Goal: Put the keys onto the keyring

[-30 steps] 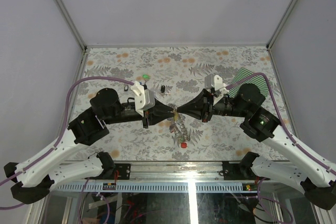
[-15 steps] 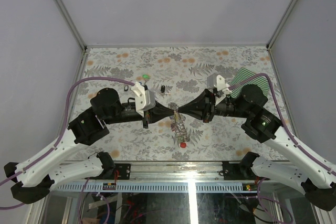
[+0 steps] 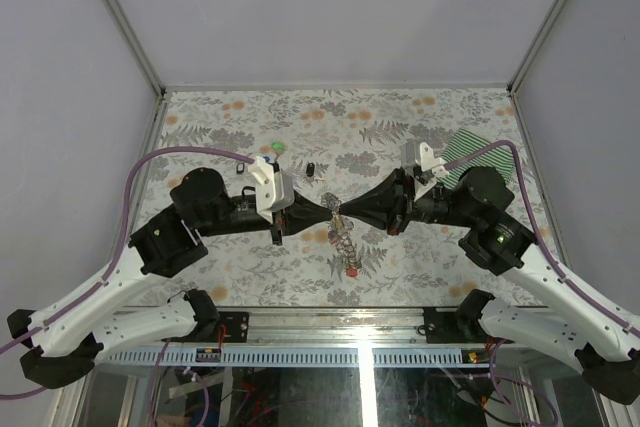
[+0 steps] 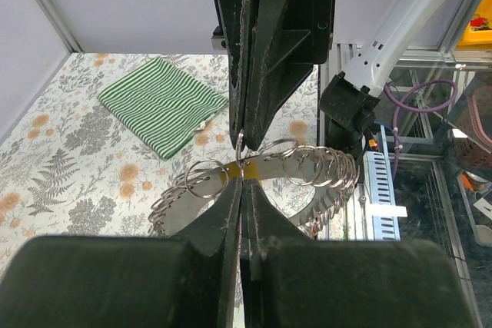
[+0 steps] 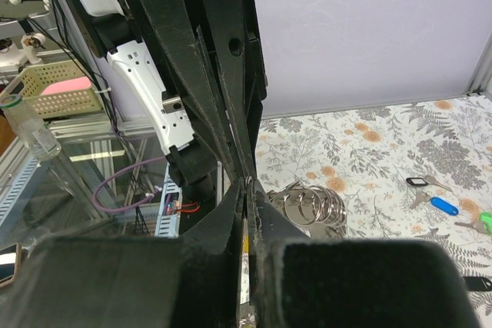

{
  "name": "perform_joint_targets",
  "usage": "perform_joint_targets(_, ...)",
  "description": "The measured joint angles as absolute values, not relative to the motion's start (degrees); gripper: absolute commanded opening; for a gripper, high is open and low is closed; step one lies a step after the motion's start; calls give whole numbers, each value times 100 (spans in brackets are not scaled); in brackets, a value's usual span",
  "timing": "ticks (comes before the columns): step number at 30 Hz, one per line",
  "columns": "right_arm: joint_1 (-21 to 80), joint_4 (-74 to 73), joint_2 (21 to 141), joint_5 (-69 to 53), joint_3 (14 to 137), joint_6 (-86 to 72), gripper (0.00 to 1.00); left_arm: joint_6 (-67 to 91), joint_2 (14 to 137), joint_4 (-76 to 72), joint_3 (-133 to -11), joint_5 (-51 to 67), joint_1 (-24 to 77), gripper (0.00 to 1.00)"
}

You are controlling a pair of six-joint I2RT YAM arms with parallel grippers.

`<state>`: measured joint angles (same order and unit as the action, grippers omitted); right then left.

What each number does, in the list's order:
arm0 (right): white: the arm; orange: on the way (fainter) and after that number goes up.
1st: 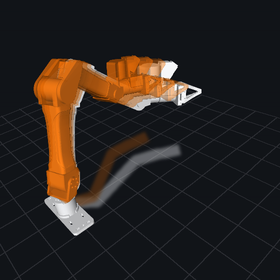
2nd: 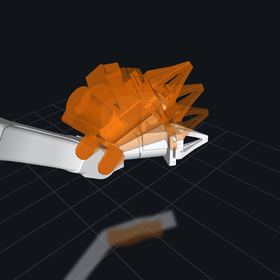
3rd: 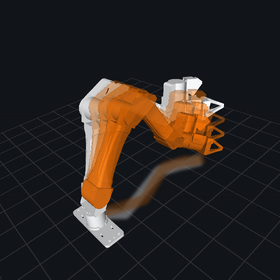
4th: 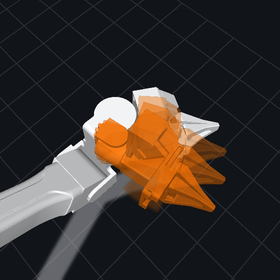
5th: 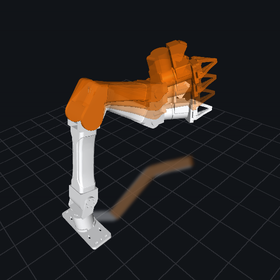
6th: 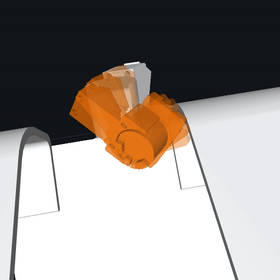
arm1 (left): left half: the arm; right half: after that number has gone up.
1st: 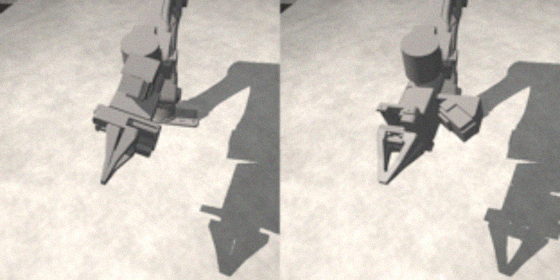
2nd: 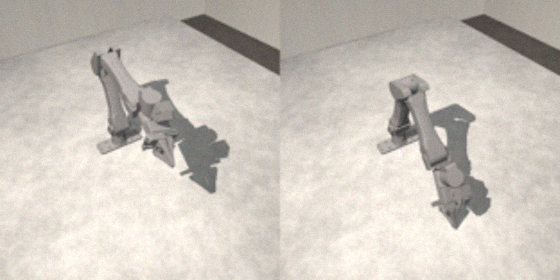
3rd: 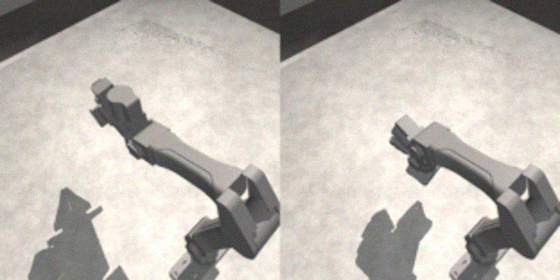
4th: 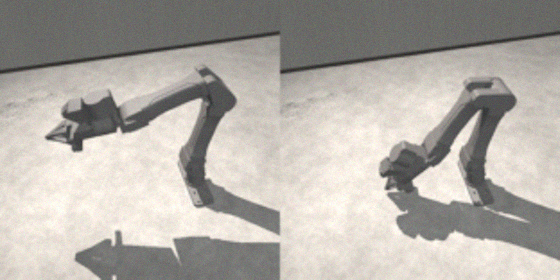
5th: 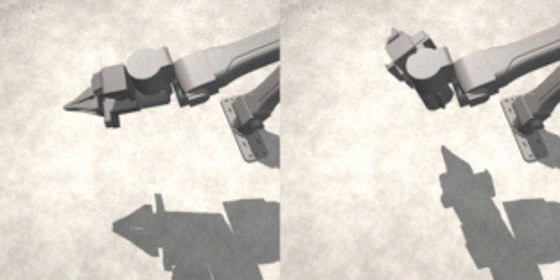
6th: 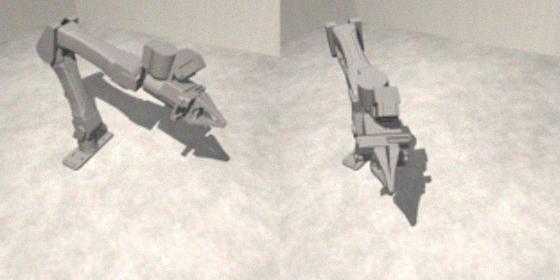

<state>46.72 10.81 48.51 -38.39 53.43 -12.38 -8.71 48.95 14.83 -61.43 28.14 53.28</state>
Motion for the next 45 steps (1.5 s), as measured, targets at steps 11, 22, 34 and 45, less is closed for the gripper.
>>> perform_joint_targets(11, 4674, 1623, 4703, -3489, 5041, -1778, 0, -851, 4880, 1286, -6088, 2812, 5328, 0)
perform_joint_targets(22, 4674, 2016, 4609, -3336, 4810, -2152, 0, -770, 4842, 961, -5894, 2810, 5325, 0)
perform_joint_targets(34, 4674, 2652, 4519, -3267, 4545, -2475, 0, -419, 4781, 80, -5457, 3072, 5325, 0)
perform_joint_targets(45, 4681, 2141, 4434, -2967, 4626, -2349, 0, -309, 4792, -43, -5345, 3035, 5325, 0)
